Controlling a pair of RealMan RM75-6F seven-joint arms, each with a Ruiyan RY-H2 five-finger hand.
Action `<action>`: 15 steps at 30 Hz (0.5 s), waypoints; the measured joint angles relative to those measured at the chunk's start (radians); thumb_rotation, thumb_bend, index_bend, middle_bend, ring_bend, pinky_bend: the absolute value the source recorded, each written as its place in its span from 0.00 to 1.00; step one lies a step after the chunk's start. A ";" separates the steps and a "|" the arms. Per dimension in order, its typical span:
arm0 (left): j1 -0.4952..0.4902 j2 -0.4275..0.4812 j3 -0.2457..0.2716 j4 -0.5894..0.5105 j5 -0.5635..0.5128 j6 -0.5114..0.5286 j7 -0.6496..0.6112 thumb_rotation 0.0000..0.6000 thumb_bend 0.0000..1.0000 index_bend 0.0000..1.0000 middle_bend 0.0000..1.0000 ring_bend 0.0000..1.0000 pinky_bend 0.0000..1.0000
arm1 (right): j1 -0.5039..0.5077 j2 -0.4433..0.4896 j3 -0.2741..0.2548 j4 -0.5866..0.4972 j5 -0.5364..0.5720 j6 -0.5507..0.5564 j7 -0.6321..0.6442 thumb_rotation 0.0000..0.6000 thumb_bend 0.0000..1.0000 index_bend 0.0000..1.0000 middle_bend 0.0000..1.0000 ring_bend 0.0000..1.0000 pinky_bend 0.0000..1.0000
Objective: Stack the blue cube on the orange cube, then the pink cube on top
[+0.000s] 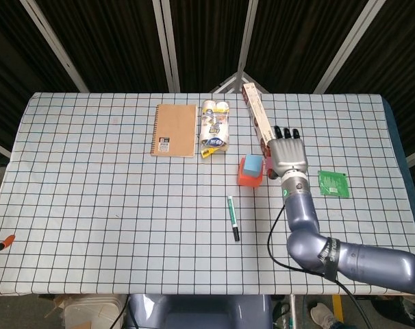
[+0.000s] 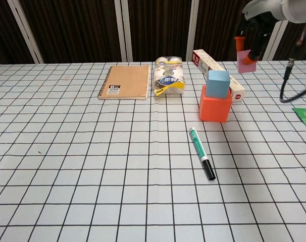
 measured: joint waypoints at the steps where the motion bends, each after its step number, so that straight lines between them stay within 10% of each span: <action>1: -0.002 0.000 -0.002 0.002 -0.005 -0.005 -0.001 1.00 0.13 0.08 0.00 0.00 0.00 | 0.018 -0.009 0.006 0.019 0.020 0.004 -0.011 1.00 0.36 0.46 0.00 0.00 0.00; 15: -0.017 -0.001 -0.016 0.012 -0.044 -0.030 0.003 1.00 0.13 0.08 0.00 0.00 0.00 | 0.119 -0.099 0.021 0.172 0.116 -0.027 -0.055 1.00 0.36 0.46 0.00 0.00 0.00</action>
